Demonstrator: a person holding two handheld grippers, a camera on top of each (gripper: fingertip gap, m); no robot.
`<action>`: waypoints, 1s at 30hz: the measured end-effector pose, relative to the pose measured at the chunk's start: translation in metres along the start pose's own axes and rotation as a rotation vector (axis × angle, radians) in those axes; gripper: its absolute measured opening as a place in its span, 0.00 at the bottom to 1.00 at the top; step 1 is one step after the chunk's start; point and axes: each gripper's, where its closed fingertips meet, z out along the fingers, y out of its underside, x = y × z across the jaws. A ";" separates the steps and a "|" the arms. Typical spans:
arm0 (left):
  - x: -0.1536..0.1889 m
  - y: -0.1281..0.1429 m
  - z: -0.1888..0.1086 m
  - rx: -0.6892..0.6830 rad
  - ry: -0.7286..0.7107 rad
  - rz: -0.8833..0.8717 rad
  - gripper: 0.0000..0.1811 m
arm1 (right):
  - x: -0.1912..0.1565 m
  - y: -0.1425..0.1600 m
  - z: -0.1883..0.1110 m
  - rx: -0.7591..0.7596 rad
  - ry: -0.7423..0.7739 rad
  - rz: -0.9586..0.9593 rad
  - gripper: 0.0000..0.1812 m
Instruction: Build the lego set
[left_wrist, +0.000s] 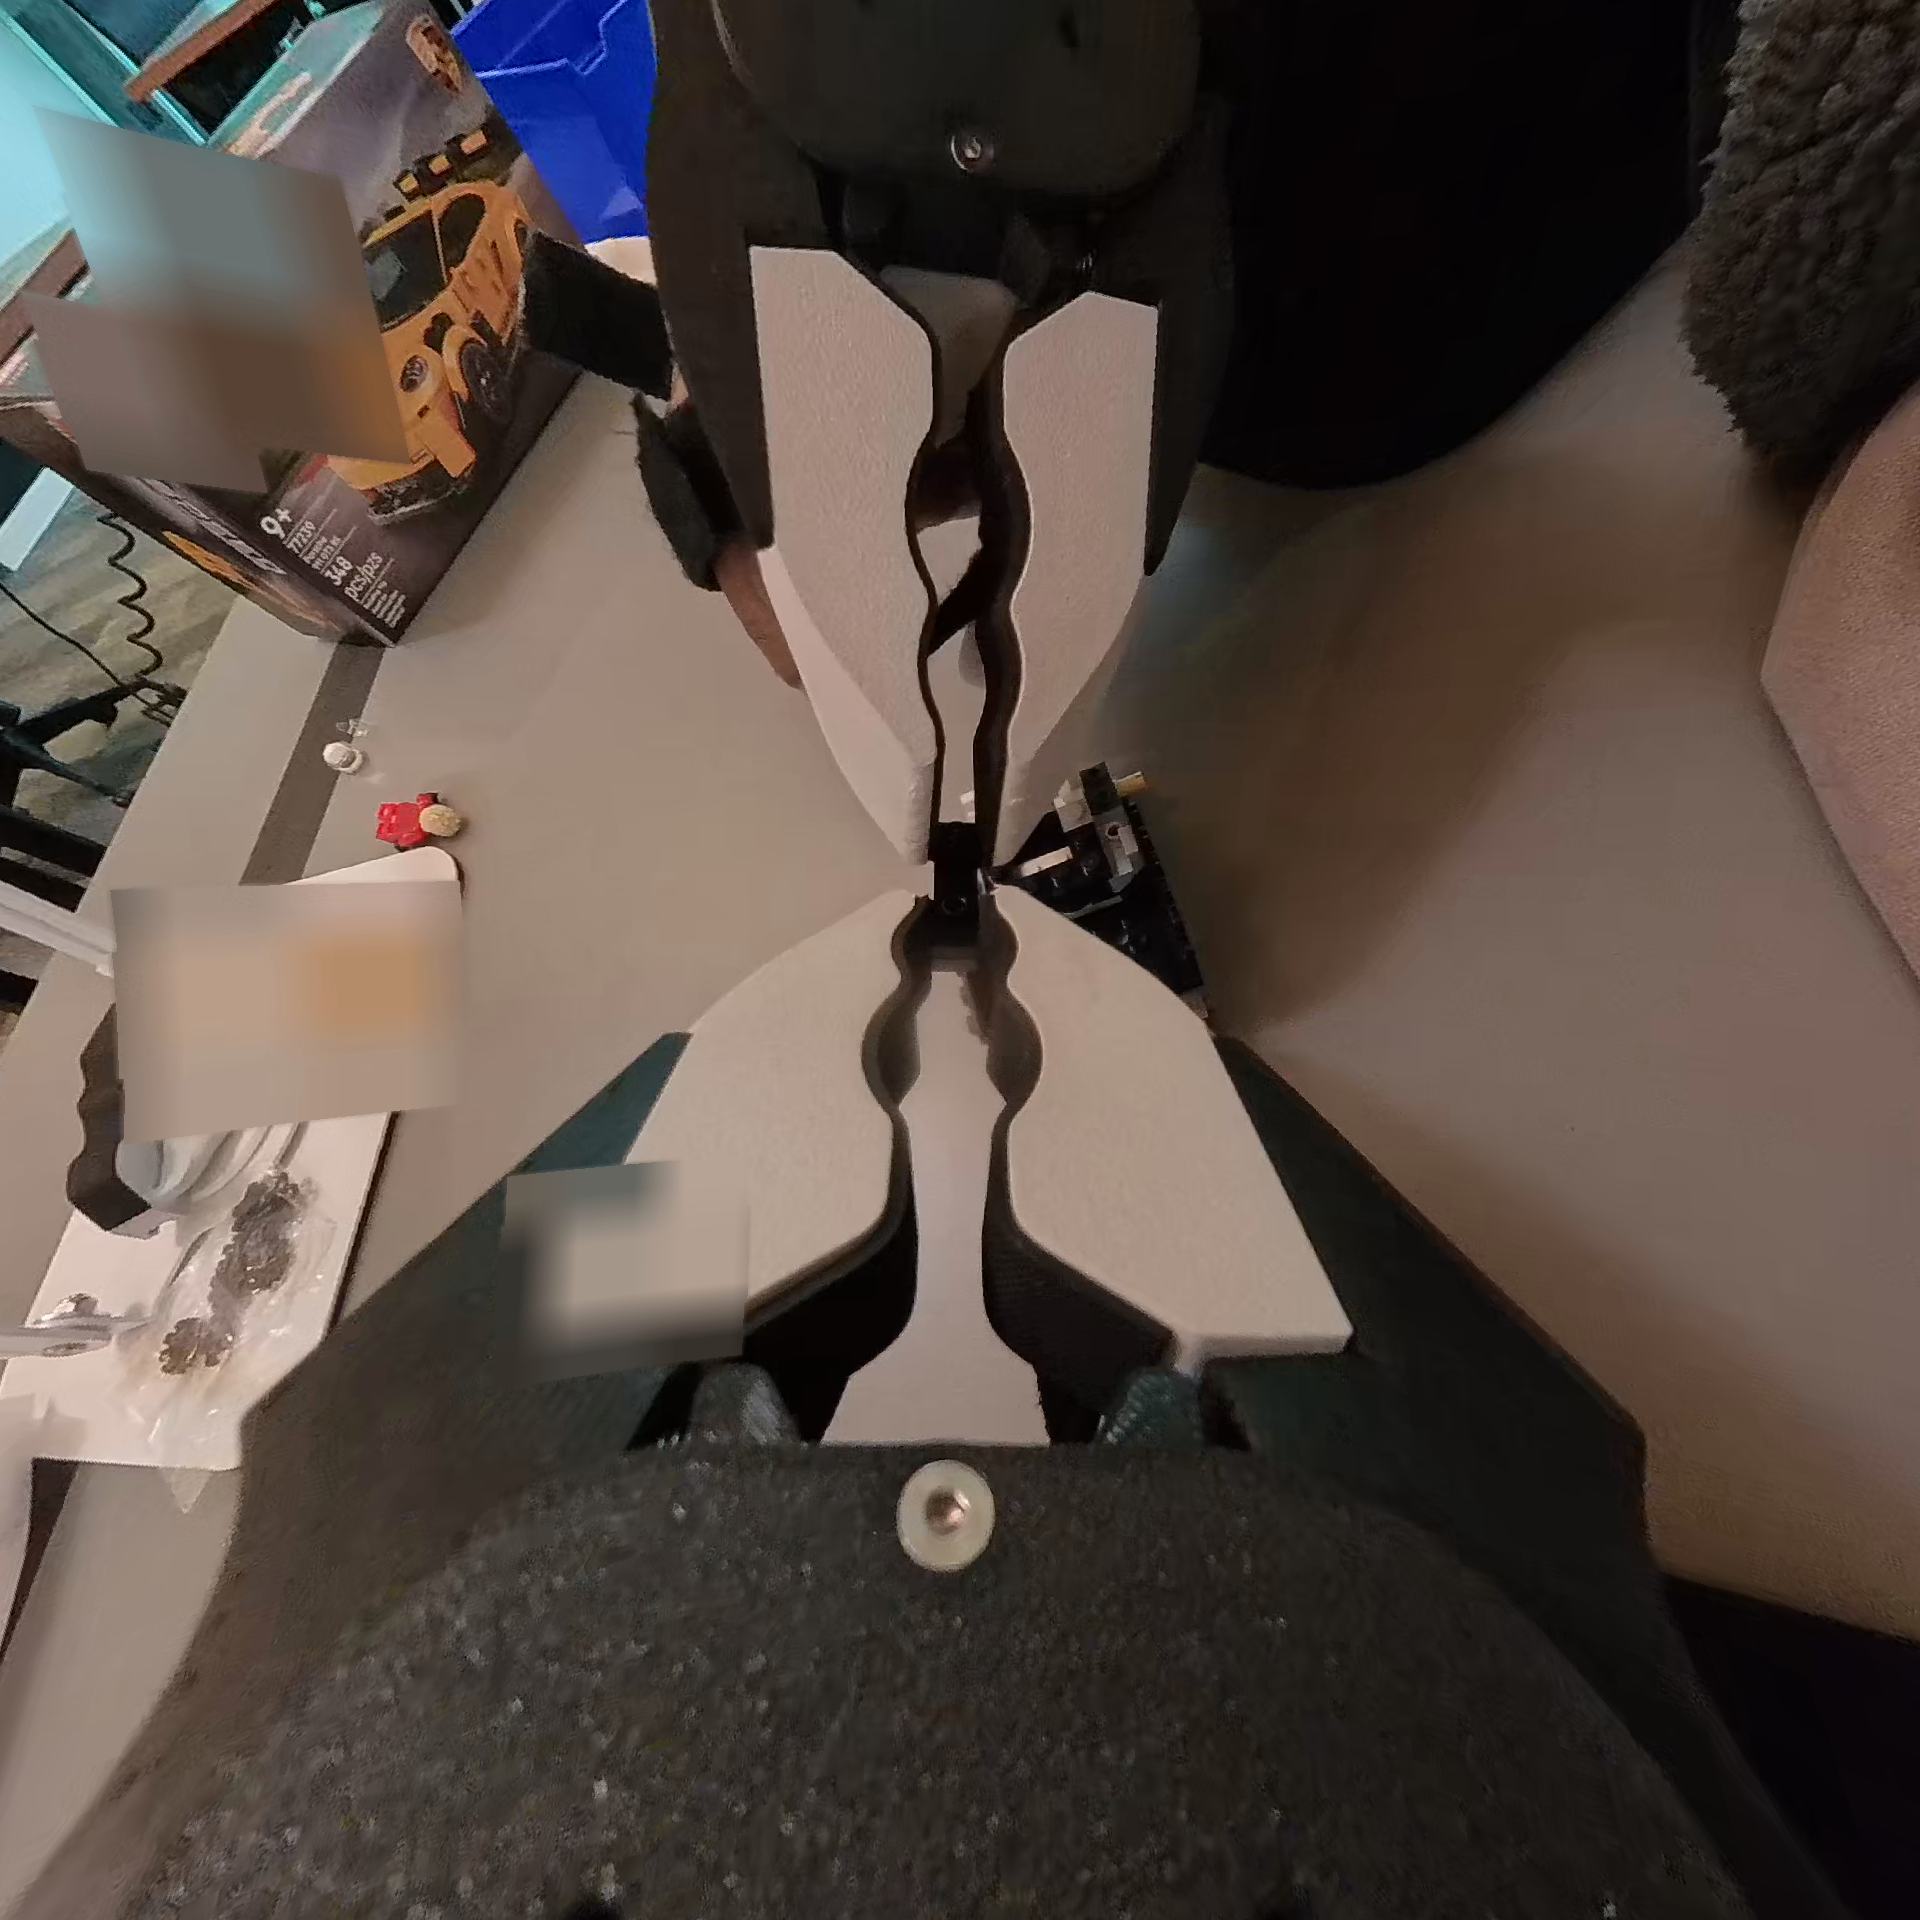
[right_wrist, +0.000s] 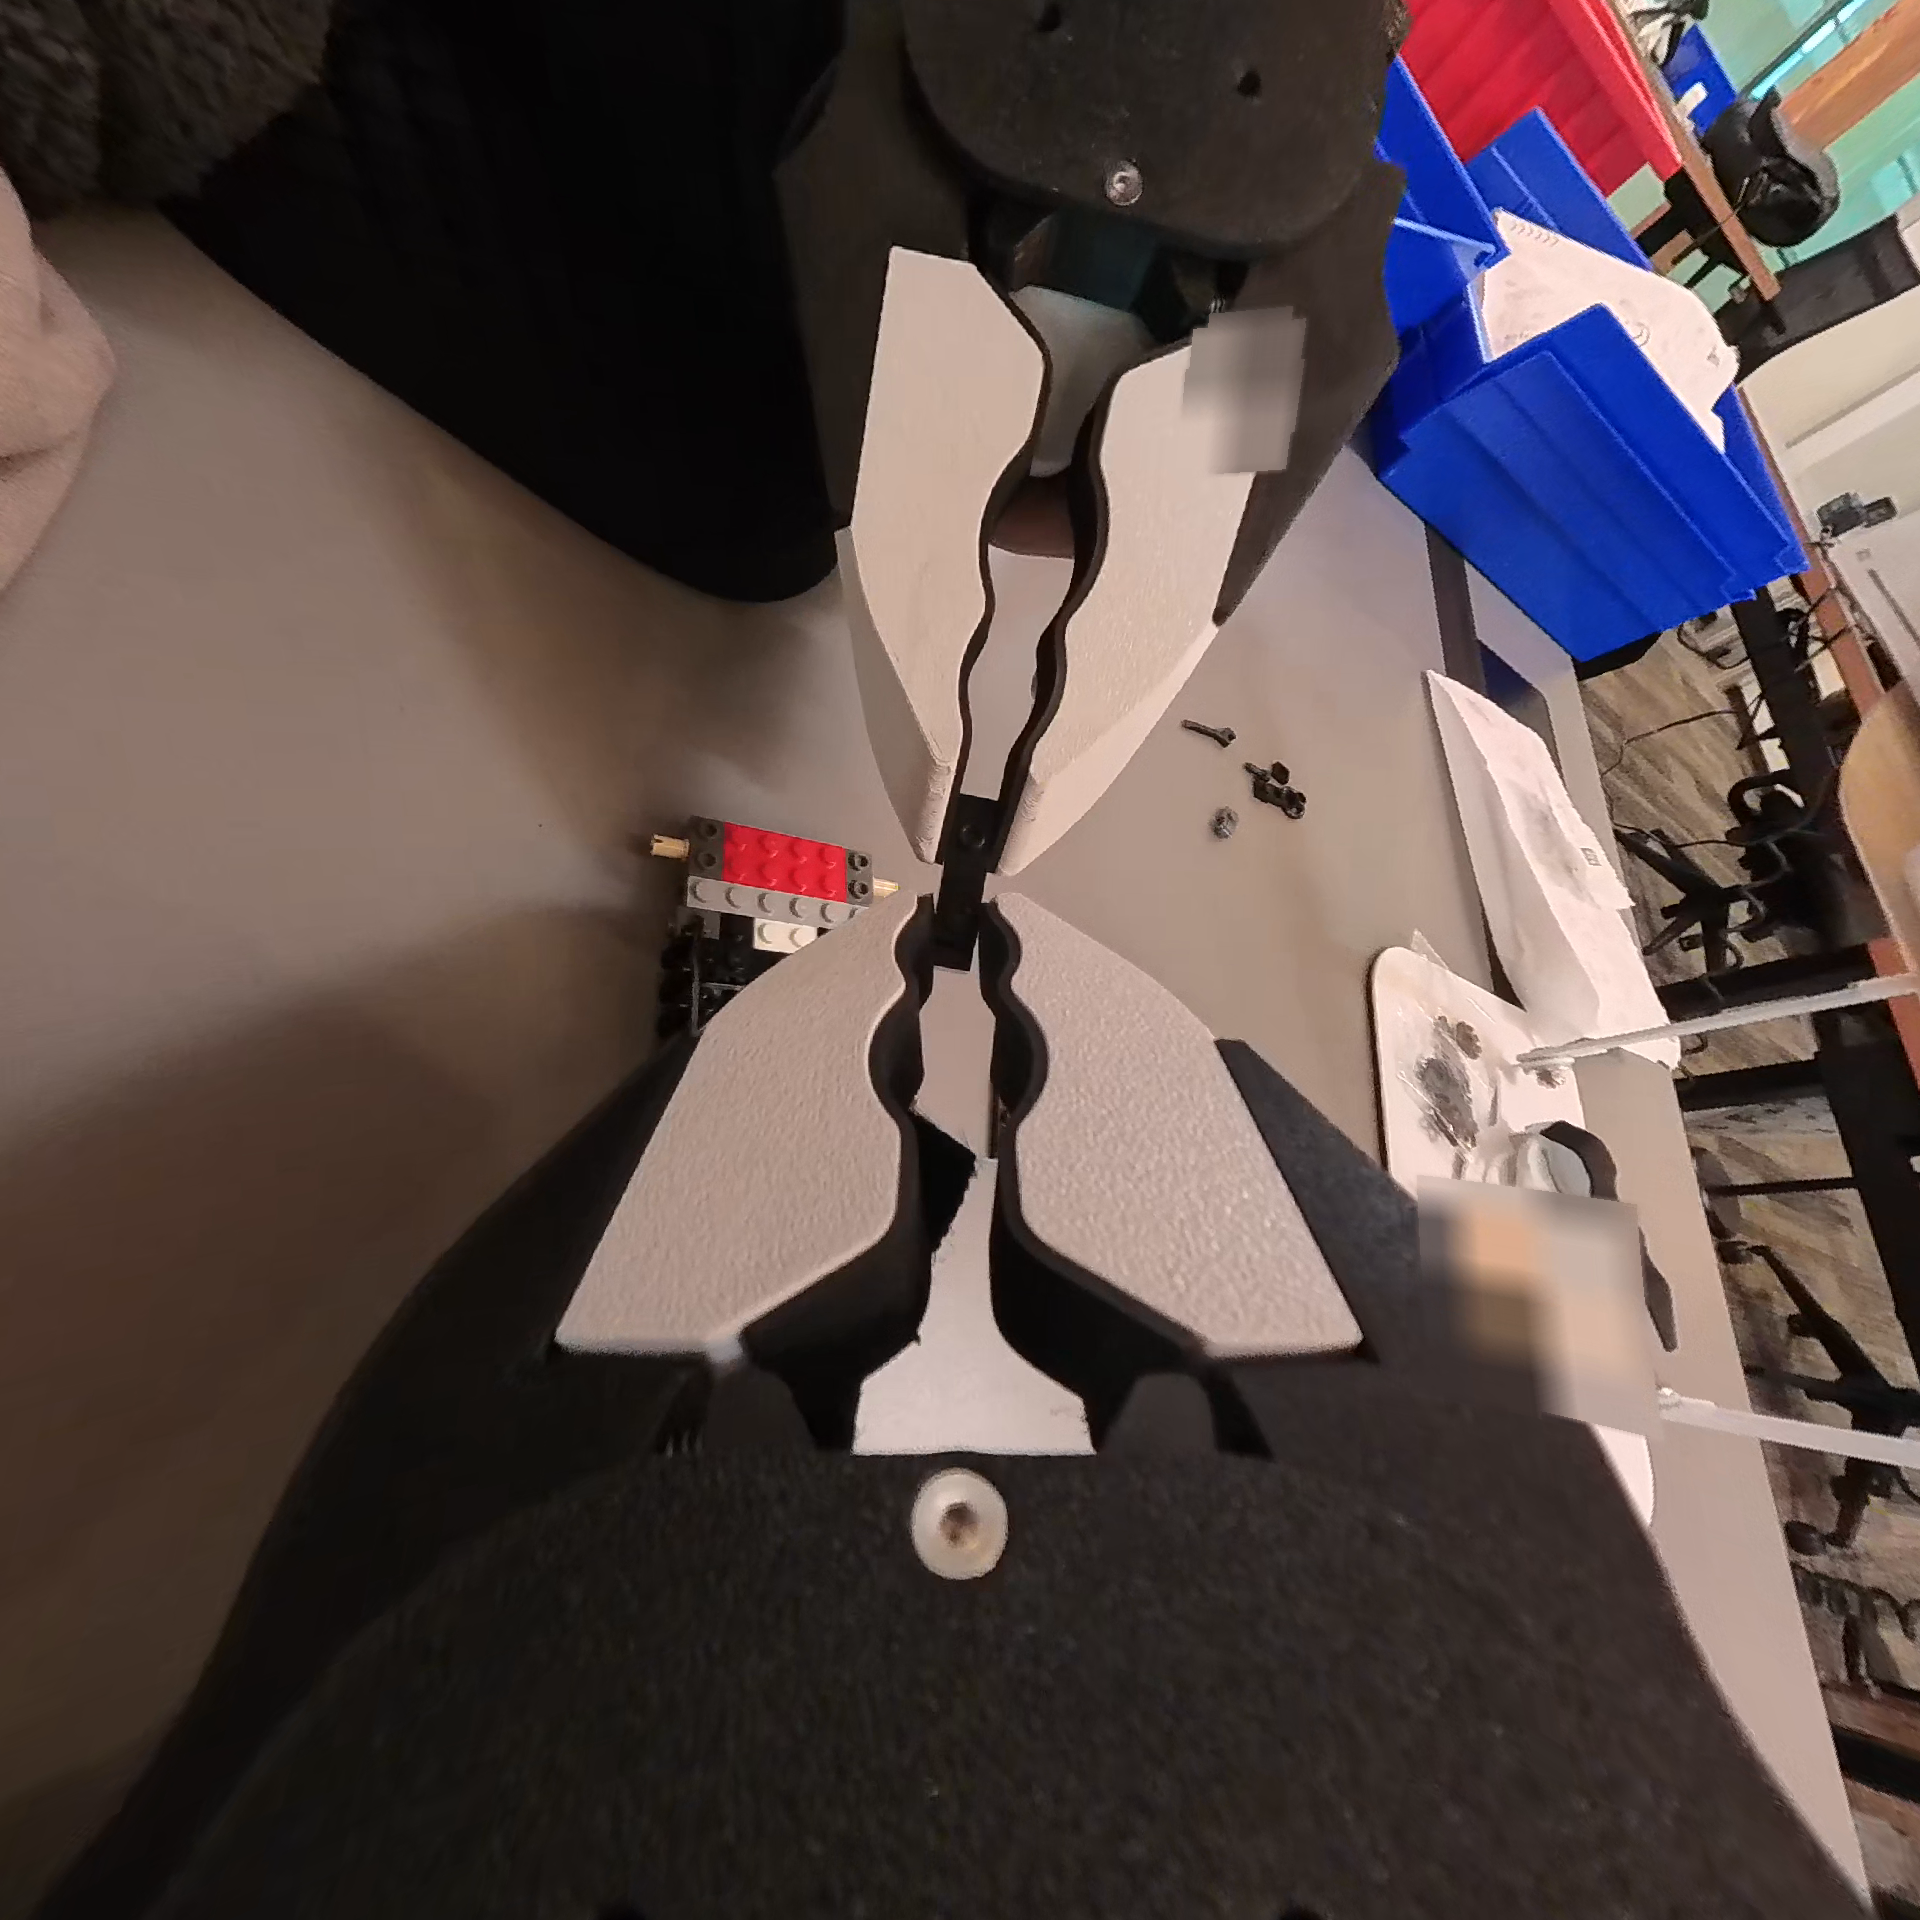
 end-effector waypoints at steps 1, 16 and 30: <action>0.000 0.000 0.000 0.000 0.003 -0.001 0.04 | -0.001 0.000 0.000 -0.001 -0.003 -0.001 0.04; -0.009 0.003 0.000 0.004 -0.048 0.001 0.05 | 0.009 0.002 -0.003 -0.016 0.034 0.068 0.06; -0.002 0.004 0.002 -0.014 -0.020 0.030 0.05 | 0.000 0.002 0.000 -0.014 -0.015 0.072 0.04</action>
